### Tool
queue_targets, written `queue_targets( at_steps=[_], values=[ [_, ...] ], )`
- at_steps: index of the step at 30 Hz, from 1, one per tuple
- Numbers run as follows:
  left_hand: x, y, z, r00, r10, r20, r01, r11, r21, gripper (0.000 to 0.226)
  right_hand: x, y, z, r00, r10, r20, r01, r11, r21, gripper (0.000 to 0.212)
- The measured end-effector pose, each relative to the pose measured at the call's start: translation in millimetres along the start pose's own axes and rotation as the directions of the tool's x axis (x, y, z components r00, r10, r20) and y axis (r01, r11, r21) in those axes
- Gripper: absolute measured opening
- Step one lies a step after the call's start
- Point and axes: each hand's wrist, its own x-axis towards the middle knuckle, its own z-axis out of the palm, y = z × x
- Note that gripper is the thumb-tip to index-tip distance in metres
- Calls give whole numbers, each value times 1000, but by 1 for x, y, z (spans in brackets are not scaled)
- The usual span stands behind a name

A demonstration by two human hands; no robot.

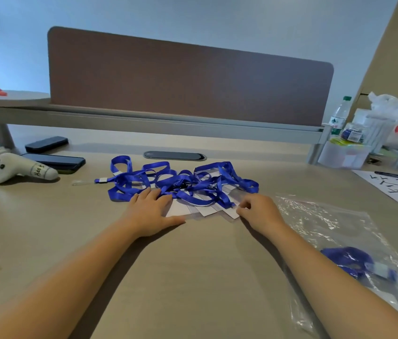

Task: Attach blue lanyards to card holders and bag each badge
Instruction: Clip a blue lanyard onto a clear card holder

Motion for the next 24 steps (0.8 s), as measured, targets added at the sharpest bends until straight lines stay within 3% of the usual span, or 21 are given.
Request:
queue_targets(
  at_steps=[7,12,19,24],
  values=[
    [-5,41,-4,977,97,-188,-117,988,-96,73,-11,25,-32,965,140,-220,-88,969,230,16],
    [0,86,0,952,277,-129,-288,955,-77,66,-28,63,-52,934,219,-281,-147,956,254,34],
    [32,122,3,975,220,-29,-219,975,35,73,-38,78,-58,976,109,-188,-40,940,338,28],
    [33,123,11,984,176,22,-177,982,73,69,-40,82,-51,999,25,-45,-7,934,357,50]
  ],
)
